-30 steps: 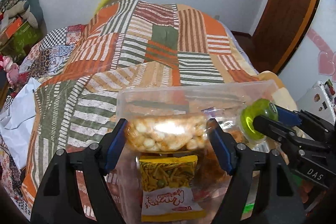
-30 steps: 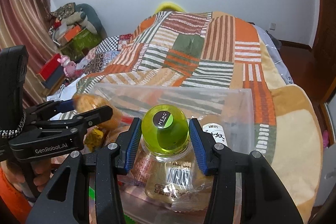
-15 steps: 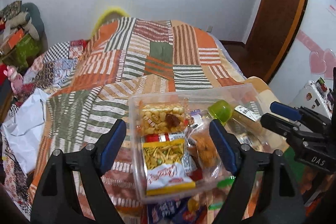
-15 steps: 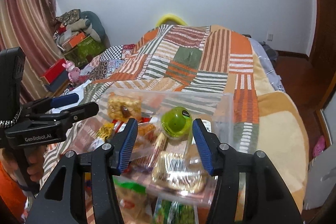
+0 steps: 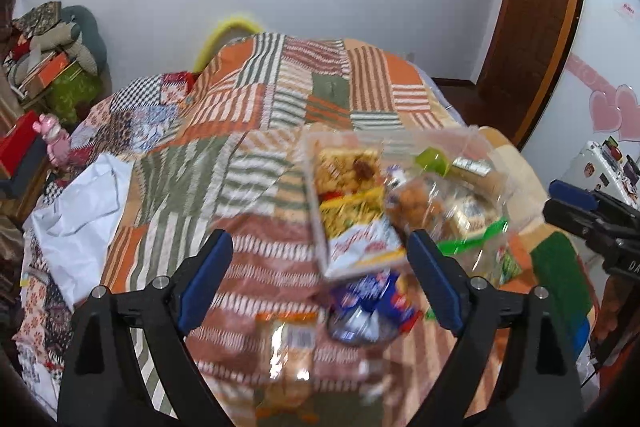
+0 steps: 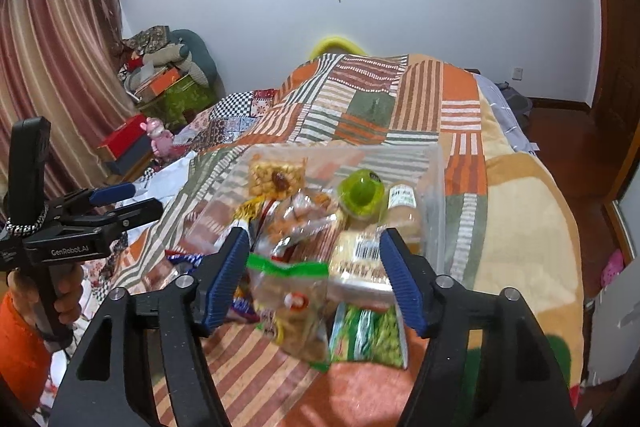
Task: Organize snacks
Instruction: 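Grasp the orange-wrapped cake with the left tool while the right tool grasps the green-labelled cookie bag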
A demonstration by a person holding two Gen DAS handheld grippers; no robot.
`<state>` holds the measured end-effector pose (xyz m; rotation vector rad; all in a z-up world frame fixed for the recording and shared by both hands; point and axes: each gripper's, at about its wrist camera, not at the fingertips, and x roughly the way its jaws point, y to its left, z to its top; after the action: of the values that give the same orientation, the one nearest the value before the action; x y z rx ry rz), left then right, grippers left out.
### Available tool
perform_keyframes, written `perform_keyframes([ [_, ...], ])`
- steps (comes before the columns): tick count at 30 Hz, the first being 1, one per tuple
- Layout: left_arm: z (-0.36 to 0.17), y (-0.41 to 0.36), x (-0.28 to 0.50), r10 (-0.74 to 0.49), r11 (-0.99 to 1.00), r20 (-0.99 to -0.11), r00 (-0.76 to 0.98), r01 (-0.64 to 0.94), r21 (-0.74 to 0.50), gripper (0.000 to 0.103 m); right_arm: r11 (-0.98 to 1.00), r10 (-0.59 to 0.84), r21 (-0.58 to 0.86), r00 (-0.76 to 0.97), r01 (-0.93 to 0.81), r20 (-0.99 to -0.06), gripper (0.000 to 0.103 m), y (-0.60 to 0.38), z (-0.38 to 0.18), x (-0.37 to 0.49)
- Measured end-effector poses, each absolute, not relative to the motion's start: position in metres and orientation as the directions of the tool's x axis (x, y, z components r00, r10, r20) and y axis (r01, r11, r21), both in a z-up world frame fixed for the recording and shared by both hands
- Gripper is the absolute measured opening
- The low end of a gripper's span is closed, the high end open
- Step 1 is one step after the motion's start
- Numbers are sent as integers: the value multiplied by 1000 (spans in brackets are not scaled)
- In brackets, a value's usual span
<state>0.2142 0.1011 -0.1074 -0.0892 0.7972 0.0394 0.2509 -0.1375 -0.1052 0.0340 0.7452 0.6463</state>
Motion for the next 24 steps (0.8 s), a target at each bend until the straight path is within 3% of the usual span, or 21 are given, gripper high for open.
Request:
perform_keyframes([
  [20,-202,121,180,-18,986,-843,537,-132,-105,90,811,517,249,447,-529,-730,68,-111,-164,236],
  [22,-209,120,181,-7,988,-845,535,-129,-90,89,814,511,249,441,-525,-738,68,-108,-169,239],
  [24,-216,119,181,-3,989,-847,531,-124,-82,77,813,511,253,433,-524,-743,68,-106,-173,240],
])
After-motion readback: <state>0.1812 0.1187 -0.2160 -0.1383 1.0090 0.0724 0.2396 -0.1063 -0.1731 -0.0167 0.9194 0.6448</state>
